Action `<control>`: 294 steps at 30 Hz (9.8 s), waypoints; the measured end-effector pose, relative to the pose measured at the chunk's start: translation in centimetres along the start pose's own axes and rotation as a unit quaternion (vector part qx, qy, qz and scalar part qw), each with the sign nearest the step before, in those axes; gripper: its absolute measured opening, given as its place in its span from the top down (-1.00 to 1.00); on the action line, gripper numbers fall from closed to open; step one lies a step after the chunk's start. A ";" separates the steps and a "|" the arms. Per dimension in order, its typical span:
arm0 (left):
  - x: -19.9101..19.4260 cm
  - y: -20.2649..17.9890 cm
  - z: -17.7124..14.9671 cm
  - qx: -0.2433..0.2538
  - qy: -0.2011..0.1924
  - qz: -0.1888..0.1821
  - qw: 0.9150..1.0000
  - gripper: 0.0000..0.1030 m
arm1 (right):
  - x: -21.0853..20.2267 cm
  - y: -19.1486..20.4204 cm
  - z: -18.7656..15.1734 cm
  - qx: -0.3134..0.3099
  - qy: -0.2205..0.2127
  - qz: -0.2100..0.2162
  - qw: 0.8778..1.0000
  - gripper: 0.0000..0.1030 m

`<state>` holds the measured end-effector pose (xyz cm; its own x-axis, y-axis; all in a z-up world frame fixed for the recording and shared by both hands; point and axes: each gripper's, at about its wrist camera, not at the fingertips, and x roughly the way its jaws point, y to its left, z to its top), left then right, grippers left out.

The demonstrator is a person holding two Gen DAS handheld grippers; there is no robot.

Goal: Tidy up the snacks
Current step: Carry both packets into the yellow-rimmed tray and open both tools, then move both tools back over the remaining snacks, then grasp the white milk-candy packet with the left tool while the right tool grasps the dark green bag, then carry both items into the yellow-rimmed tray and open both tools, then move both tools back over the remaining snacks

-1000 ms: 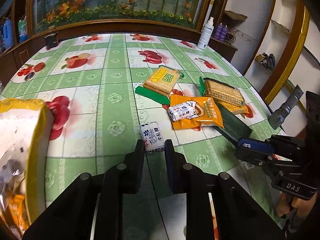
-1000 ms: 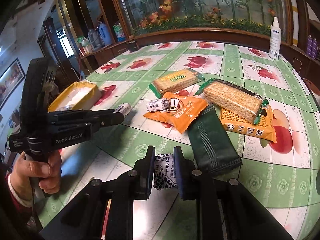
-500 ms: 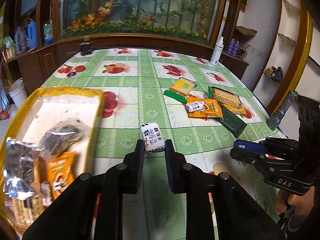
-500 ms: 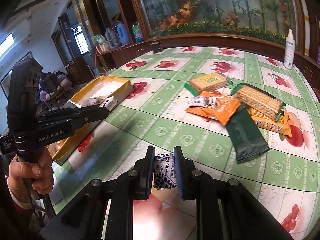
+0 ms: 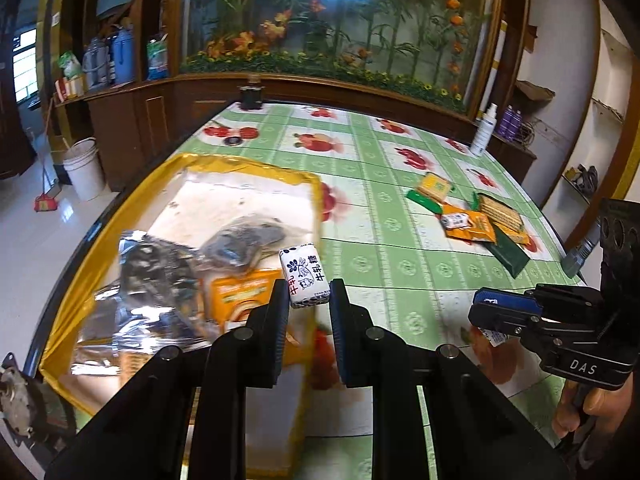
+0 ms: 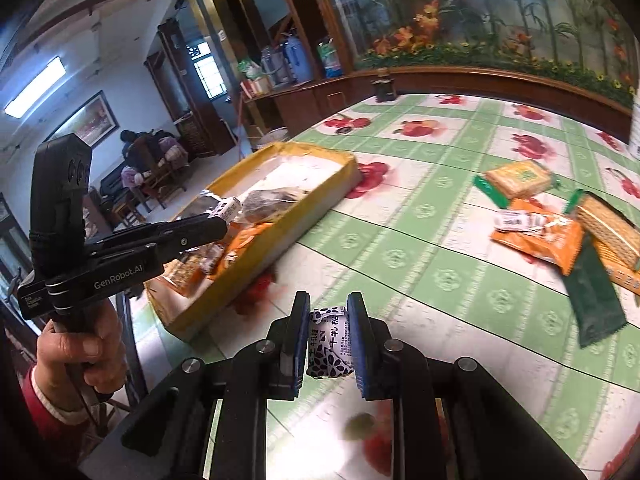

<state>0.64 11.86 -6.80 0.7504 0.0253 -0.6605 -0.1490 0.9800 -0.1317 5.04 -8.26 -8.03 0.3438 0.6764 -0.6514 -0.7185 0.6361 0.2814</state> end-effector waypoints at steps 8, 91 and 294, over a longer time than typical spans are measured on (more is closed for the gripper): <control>-0.8 3.5 -0.9 -0.027 -0.003 0.034 0.999 0.66 | 3.0 3.5 1.3 -0.020 0.015 0.039 0.999 0.63; 4.1 -11.1 0.0 0.089 0.070 0.002 0.994 -0.44 | -6.5 -14.3 -3.1 0.153 -0.050 -0.131 0.978 -0.39; 12.7 -21.7 3.3 0.414 0.075 -0.056 0.905 -0.50 | -8.2 -19.5 -2.5 0.194 -0.059 -0.159 0.966 -0.59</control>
<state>15.51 -8.39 -9.90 0.6265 -0.0495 -0.7779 0.5031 0.7879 0.3551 14.72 -27.09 -9.93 0.5926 0.4473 -0.6699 -0.2931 0.8944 0.3379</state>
